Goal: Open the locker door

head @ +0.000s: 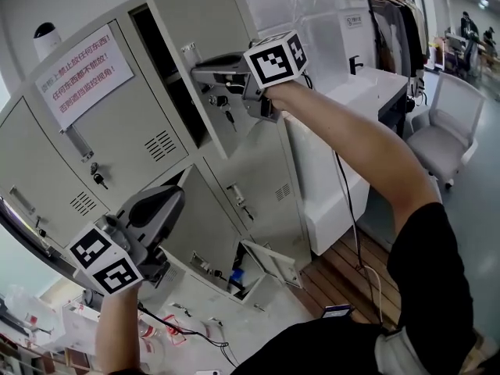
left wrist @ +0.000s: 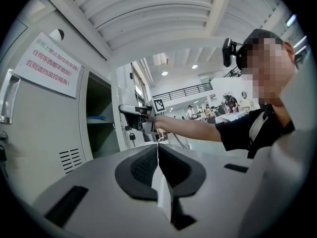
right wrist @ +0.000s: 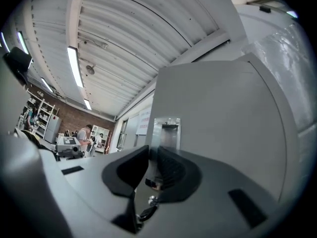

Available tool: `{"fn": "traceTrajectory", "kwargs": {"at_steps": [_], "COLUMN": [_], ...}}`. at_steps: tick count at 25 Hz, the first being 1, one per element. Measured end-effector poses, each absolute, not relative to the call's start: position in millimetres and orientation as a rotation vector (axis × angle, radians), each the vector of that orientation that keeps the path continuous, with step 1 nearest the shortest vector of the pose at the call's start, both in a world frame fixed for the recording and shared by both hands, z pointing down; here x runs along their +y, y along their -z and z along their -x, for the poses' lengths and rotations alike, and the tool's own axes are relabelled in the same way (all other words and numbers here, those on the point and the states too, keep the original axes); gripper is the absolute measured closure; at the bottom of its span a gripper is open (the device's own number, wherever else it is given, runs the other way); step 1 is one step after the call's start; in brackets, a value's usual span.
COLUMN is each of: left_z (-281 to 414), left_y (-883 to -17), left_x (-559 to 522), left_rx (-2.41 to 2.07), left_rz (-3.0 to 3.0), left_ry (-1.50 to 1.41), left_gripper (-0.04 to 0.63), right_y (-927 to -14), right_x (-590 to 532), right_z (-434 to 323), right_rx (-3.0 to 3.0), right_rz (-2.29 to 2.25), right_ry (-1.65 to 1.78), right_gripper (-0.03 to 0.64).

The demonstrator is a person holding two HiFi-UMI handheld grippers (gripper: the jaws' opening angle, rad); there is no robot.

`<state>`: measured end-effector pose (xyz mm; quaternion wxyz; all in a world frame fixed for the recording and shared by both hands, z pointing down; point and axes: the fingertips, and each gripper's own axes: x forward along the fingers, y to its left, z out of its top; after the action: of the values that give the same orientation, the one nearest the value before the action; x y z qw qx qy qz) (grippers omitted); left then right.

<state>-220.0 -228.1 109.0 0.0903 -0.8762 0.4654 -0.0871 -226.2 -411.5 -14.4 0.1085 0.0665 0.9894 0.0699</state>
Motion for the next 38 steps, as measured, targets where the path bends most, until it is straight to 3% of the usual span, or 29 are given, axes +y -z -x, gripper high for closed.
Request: {"fn": "traceTrajectory", "kwargs": {"at_steps": [21, 38], "left_z": [118.0, 130.1], "left_y": [-137.4, -145.0], "left_x": [-248.9, -274.8], "left_rx": [1.345, 1.34], "left_rz": [2.658, 2.709], "left_ry": [0.29, 0.258], "left_gripper": [0.577, 0.578], "right_y": [10.7, 10.0], "right_x": [-414.2, -432.8], "right_z": [101.0, 71.9], "right_rx": [2.757, 2.696], "right_rz": [-0.629, -0.843], "right_ry": [-0.13, -0.127], "right_gripper": [0.548, 0.552]}}
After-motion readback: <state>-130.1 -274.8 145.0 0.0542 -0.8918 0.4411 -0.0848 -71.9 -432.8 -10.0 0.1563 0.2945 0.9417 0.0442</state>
